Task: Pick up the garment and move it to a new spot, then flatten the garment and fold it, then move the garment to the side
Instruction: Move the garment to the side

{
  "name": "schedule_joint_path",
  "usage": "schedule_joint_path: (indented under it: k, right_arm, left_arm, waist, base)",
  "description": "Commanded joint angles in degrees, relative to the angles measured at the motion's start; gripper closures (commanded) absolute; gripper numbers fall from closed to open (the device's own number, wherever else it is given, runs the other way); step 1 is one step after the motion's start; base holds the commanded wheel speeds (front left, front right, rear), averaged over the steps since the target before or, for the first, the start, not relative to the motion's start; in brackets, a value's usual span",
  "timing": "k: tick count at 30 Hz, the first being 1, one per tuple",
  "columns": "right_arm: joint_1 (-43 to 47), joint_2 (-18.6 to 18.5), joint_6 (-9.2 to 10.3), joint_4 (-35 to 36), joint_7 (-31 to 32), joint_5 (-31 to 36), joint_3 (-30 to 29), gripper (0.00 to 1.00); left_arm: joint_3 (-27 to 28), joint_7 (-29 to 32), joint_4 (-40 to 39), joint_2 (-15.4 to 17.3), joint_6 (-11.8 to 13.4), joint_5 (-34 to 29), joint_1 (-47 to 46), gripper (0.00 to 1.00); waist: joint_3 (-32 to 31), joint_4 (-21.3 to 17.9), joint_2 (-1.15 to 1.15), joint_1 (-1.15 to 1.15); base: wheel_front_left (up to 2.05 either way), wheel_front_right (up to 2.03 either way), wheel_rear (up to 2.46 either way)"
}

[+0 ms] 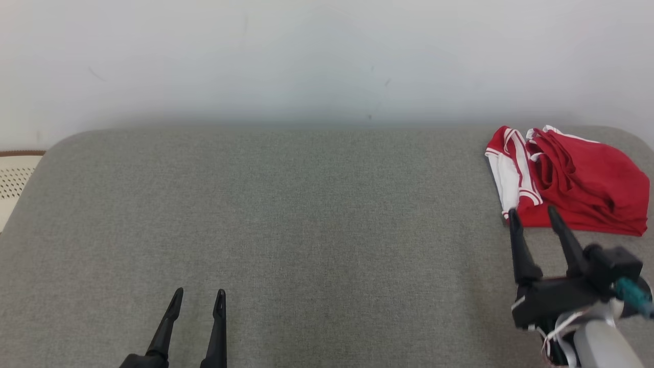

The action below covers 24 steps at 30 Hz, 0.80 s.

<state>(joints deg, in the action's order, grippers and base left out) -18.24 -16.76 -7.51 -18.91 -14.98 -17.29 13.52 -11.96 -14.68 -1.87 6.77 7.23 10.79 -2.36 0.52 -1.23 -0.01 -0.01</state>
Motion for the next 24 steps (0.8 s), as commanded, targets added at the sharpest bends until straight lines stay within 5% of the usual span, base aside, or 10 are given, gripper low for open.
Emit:
schedule_joint_path:
  k: [1, 14, 24]
  right_arm:
    - [1.6, 0.56, 0.03, 1.19, -0.26, 1.13, -0.67, 0.0]
    - [18.8, 10.95, 0.03, 15.3, 2.5, 11.09, -6.81, 0.0]
    - [23.56, 13.07, 0.03, 20.96, 5.28, 13.39, -8.31, 0.0]
  left_arm:
    - [-0.05, -0.21, 0.27, 0.06, 0.22, 0.18, 0.79, 0.0]
    - [-0.57, -0.25, 1.64, 0.4, 0.23, 0.96, 1.4, 0.0]
    - [-1.3, 0.52, 2.1, 0.87, 0.44, 0.91, 1.8, 0.0]
  waist:
    - [-0.54, 0.21, 0.01, 0.01]
    - [-1.95, 1.44, 0.01, 0.01]
    - [-2.17, 1.73, 0.01, 0.01]
  base:
    - [0.0, 0.0, 0.0]
    - [0.0, 0.0, 0.0]
    - [0.0, 0.0, 0.0]
